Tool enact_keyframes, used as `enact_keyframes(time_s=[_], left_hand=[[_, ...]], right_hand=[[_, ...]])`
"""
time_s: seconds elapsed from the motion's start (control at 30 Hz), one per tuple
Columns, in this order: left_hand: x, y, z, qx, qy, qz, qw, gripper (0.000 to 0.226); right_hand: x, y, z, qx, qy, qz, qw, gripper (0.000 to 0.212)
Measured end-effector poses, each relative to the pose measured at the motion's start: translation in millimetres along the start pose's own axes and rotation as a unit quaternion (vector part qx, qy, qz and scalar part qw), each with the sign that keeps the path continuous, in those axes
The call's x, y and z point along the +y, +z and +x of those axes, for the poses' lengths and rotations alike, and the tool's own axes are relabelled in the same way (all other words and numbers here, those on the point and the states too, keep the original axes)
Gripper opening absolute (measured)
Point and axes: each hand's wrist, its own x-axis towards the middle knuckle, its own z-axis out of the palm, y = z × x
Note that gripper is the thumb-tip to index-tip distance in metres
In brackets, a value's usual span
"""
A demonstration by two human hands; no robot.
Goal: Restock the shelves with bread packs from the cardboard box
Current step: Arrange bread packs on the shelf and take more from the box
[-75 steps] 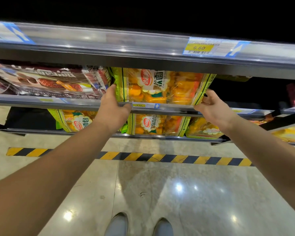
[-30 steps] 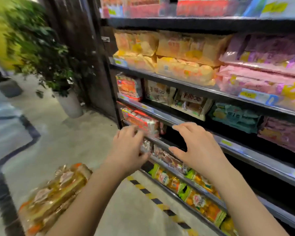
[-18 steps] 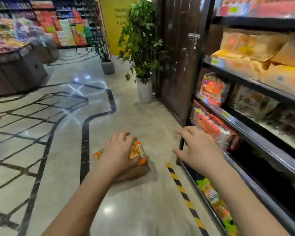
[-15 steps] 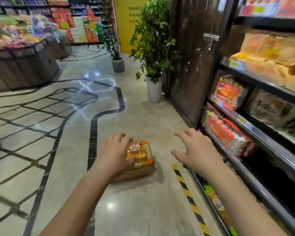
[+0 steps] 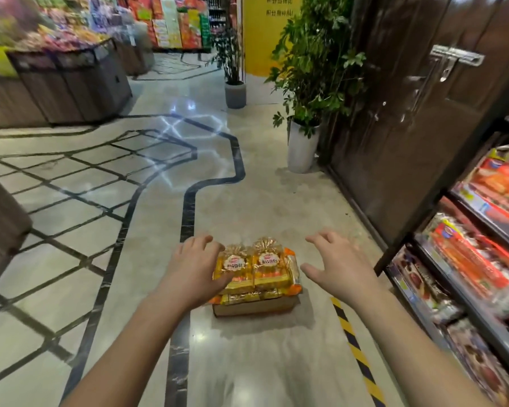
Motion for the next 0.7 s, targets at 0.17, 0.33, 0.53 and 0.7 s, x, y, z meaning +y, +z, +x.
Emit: enact_keyframes(time_s=[0.17, 0.33, 0.53, 0.7], left_hand=[[-26, 20, 48, -0.035, -0.002, -0.01, 0.999, 0.068], [-32, 45, 110, -0.066, -0.005, -0.014, 0.998, 0.069], [-31, 82, 201, -0.1, -0.026, -0.011, 0.995, 0.07], [-29, 106, 276, -0.119, -0.032, -0.006, 0.992, 0.073]], right_hand=[[-5, 26, 52, -0.019, 0.01, -0.001, 1.0, 0.061], [13, 54, 115, -0.037, 0.01, 0.002, 0.999, 0.06], [65, 80, 203, -0.023, 0.017, 0.008, 1.0, 0.062], [101, 95, 280, -0.015, 0.017, -0.006, 1.0, 0.063]])
